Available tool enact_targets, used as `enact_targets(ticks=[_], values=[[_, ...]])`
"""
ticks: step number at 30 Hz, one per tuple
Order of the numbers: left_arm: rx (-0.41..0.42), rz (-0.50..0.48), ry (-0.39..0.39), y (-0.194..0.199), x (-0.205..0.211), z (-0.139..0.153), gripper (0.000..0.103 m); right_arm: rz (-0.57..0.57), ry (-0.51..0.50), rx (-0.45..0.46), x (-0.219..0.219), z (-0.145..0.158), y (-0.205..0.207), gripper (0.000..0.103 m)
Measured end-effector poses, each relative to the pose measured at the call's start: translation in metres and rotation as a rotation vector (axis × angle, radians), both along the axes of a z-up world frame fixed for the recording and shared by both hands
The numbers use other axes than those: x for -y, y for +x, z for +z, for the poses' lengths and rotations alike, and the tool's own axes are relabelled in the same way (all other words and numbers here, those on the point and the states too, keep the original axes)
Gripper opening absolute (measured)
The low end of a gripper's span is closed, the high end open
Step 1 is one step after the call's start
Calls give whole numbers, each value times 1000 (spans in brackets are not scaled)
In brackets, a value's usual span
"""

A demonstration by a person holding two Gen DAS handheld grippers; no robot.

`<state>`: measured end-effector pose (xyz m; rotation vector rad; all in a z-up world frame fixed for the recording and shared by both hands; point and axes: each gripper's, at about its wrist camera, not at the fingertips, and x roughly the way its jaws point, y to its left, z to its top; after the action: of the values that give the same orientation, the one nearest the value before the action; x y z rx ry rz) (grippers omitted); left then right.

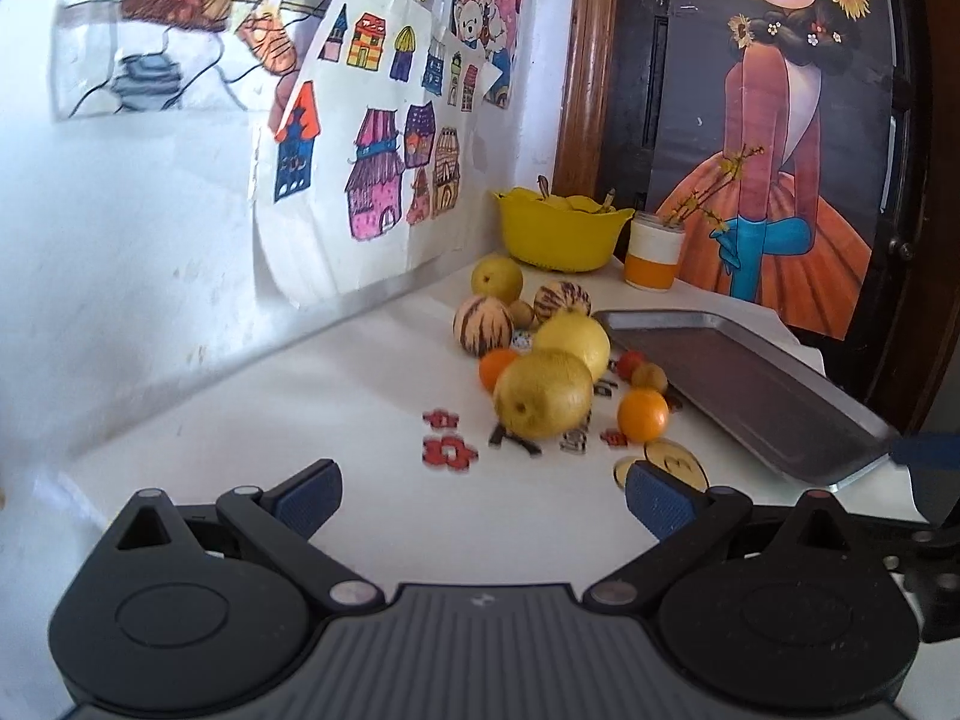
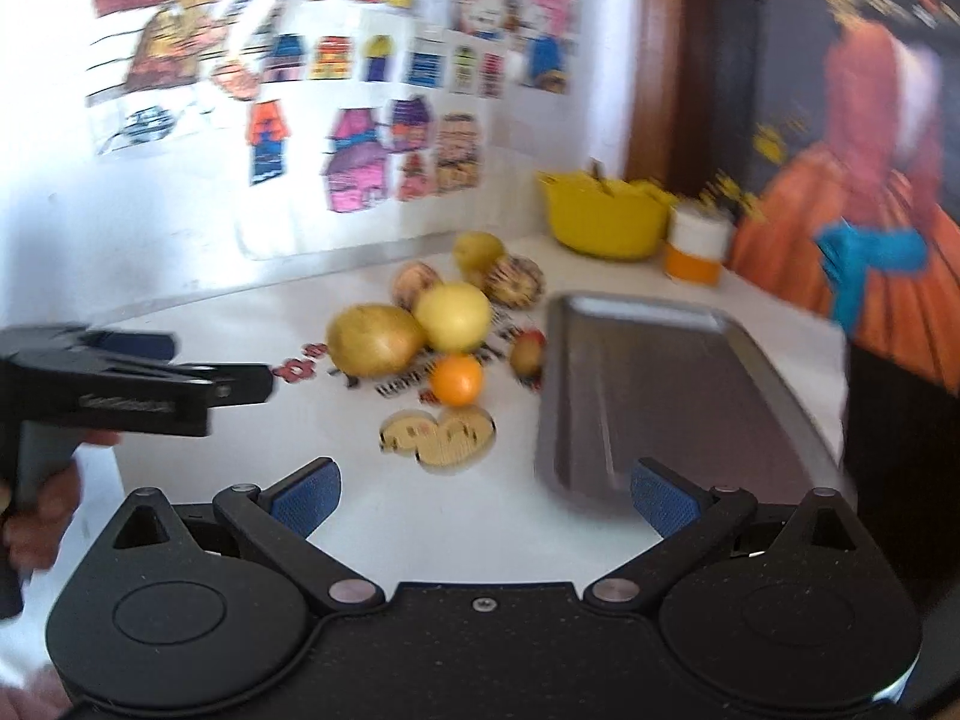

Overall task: Organize fruits
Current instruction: 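Grasp the large yellow pear with the left tool while the right tool grasps a mandarin orange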

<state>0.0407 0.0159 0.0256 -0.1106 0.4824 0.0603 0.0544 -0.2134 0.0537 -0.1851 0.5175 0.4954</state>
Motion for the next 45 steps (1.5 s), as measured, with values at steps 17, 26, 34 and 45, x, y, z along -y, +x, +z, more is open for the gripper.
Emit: enact_targets(ticks=[17, 26, 34, 45], values=[[-115, -63, -101, 97, -12, 0, 103, 197, -182, -62, -51, -8, 102, 93], [-174, -109, -124, 126, -9, -12, 93, 239, -108, -156, -55, -26, 135, 79], [-205, -138, -159, 134, -5, -17, 73, 278, -75, -188, -61, -31, 144, 58], [-203, -139, -155, 134, -2, -17, 62, 273, -31, -202, -55, -32, 144, 37]])
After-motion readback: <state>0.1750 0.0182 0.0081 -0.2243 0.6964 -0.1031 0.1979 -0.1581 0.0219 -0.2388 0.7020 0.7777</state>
